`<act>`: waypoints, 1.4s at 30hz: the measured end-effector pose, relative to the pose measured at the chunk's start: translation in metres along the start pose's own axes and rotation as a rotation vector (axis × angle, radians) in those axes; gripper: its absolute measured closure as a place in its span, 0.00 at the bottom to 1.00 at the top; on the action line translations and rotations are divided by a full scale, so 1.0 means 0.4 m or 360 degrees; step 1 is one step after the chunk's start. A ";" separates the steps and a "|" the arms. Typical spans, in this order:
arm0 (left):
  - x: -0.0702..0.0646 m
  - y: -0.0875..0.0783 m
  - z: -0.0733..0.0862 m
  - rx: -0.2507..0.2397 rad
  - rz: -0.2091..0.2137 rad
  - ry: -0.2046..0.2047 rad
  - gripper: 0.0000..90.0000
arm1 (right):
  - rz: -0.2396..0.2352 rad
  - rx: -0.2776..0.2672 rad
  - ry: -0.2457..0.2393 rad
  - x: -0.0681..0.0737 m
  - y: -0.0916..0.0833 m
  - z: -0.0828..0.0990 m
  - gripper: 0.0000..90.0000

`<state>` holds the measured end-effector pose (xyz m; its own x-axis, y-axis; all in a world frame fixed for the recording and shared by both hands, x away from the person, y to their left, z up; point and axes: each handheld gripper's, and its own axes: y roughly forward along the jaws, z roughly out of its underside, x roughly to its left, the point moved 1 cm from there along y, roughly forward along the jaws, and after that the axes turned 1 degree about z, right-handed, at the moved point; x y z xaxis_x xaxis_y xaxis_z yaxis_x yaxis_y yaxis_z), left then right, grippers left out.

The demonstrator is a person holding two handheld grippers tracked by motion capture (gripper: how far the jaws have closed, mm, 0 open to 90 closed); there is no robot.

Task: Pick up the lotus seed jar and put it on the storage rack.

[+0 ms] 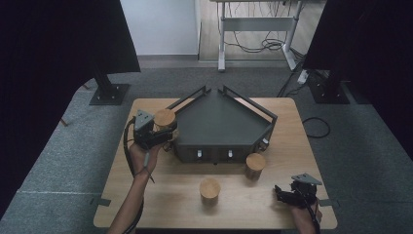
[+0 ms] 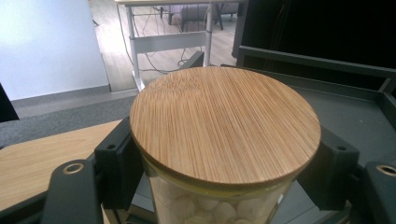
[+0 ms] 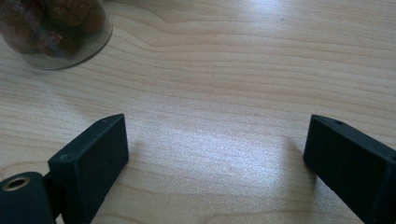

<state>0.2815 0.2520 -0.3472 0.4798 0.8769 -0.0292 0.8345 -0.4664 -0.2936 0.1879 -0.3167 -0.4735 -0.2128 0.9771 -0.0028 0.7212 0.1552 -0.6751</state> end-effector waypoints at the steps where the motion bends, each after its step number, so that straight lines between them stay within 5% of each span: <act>1: 0.000 0.002 -0.001 -0.0001 -0.0001 -0.0002 0.29 | 0.0000 0.0000 0.0001 0.000 0.000 0.000 0.07; 42: -0.024 0.102 -0.021 0.0029 -0.0060 0.0001 0.29 | -0.0008 -0.0001 -0.0007 -0.002 0.001 0.000 0.07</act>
<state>0.3133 0.2236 -0.3510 0.4485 0.8936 -0.0173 0.8467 -0.4310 -0.3119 0.1883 -0.3172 -0.4736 -0.2192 0.9757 -0.0025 0.7204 0.1601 -0.6748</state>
